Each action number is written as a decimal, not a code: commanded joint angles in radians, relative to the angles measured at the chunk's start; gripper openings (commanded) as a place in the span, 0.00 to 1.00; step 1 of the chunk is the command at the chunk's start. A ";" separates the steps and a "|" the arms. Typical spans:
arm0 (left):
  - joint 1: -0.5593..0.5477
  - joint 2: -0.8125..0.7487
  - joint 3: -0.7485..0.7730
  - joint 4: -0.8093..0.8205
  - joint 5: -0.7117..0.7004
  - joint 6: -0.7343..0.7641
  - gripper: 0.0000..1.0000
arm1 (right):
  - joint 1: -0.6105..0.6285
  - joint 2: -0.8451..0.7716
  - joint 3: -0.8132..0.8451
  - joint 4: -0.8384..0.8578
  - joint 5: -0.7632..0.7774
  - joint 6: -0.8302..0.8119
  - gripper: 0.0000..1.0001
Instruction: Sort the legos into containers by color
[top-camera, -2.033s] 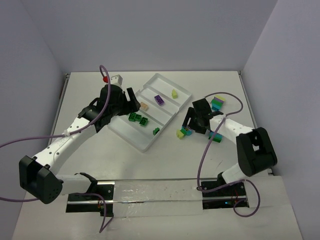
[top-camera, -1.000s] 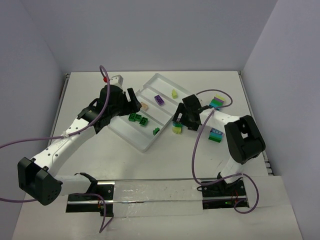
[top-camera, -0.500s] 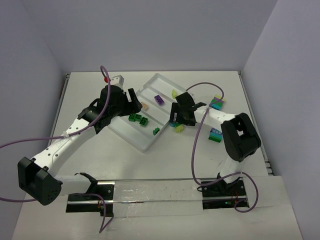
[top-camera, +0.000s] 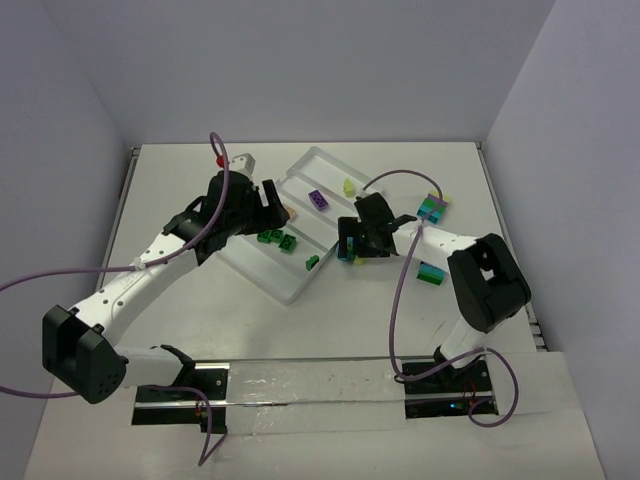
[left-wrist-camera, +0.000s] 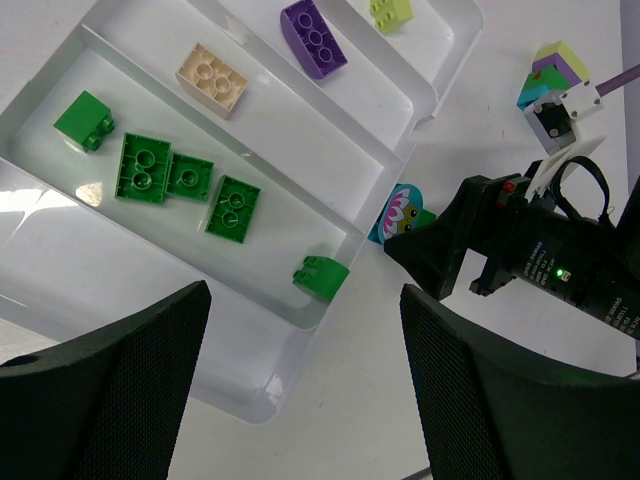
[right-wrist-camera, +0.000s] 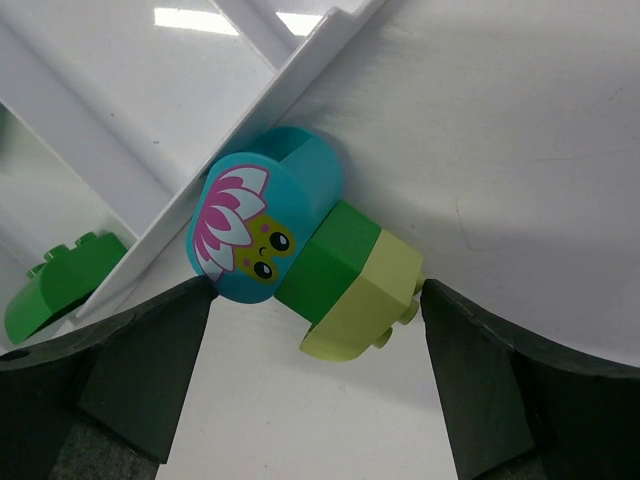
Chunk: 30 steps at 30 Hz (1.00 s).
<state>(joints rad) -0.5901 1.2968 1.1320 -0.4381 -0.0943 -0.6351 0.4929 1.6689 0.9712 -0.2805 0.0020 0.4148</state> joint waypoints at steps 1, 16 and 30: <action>-0.008 0.006 0.054 0.030 0.022 -0.006 0.83 | 0.016 -0.066 -0.021 0.023 -0.026 -0.034 0.92; -0.031 0.022 0.040 0.060 0.065 -0.029 0.83 | 0.019 -0.181 -0.011 -0.037 -0.211 -0.135 0.95; -0.052 0.027 0.040 0.052 0.075 -0.033 0.83 | 0.024 -0.309 -0.154 0.150 -0.040 -0.394 0.90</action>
<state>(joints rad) -0.6305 1.3185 1.1374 -0.4208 -0.0427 -0.6622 0.5057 1.4199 0.8447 -0.2493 -0.0303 0.1502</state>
